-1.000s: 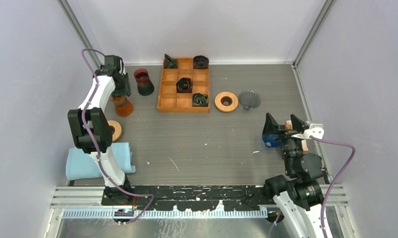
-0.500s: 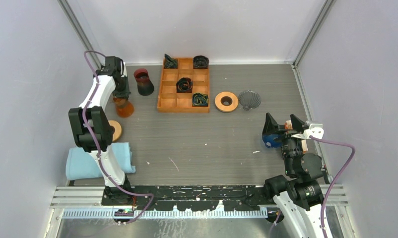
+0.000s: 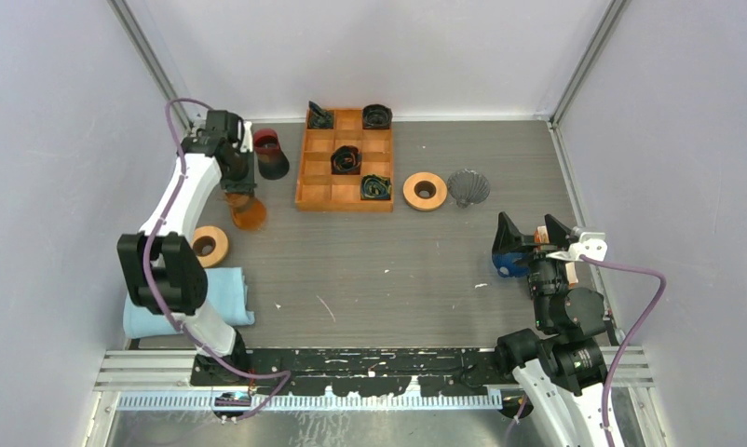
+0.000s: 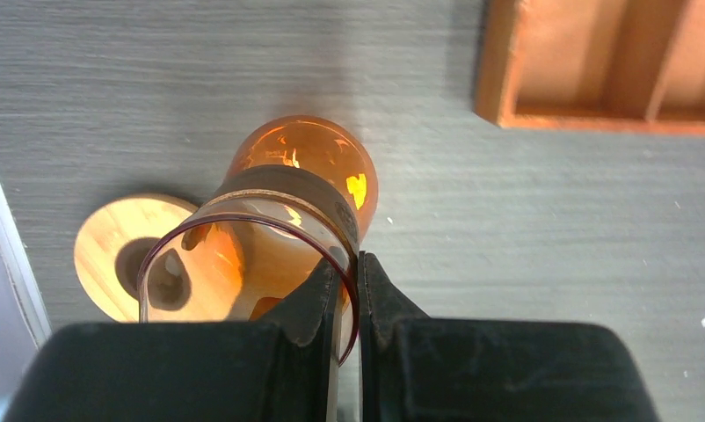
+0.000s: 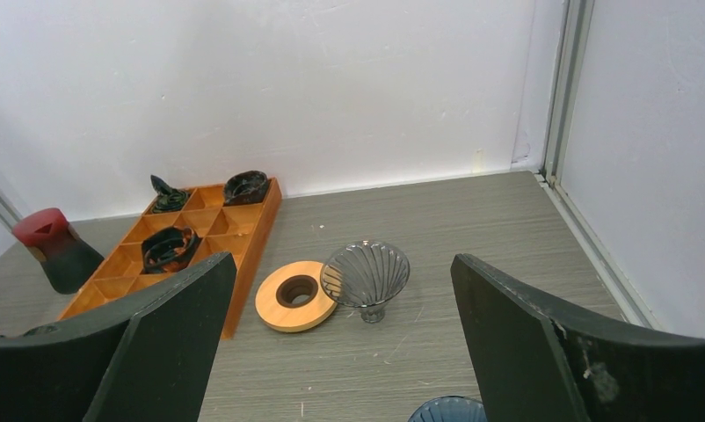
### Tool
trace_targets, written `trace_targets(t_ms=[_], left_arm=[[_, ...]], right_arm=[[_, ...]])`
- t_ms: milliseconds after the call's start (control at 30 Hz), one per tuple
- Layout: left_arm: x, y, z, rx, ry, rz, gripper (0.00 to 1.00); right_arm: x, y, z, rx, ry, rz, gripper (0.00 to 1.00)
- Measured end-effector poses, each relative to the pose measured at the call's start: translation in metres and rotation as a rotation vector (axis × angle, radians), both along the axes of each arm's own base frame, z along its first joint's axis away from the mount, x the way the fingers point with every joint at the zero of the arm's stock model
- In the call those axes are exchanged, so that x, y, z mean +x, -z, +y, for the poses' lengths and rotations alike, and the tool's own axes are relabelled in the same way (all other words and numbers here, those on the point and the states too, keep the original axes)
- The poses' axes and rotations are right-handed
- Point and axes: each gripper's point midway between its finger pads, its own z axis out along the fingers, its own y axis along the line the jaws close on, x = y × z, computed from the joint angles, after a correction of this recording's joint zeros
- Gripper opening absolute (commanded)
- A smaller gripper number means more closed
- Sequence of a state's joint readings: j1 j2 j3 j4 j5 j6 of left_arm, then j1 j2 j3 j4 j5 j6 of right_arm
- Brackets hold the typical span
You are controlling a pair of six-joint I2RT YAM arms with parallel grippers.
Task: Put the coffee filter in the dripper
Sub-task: Place the coffee server at the corner of the board.
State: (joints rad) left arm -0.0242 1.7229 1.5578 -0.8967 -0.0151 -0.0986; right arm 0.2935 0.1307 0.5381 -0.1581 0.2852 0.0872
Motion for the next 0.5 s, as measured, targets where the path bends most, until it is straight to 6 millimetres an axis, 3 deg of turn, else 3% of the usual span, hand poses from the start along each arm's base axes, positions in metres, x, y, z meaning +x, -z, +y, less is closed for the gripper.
trace_targets(t_ms=[233, 500], left_arm=[[-0.046, -0.025, -0.054, -0.045, 0.125, -0.049, 0.05], [-0.088, -0.02, -0.122, -0.079, 0.294, -0.026, 0.05]], right_arm=[[0.0, 0.0, 0.003, -0.006, -0.016, -0.001, 1.0], [0.0, 0.0, 0.004, -0.011, -0.02, -0.002, 1.0]])
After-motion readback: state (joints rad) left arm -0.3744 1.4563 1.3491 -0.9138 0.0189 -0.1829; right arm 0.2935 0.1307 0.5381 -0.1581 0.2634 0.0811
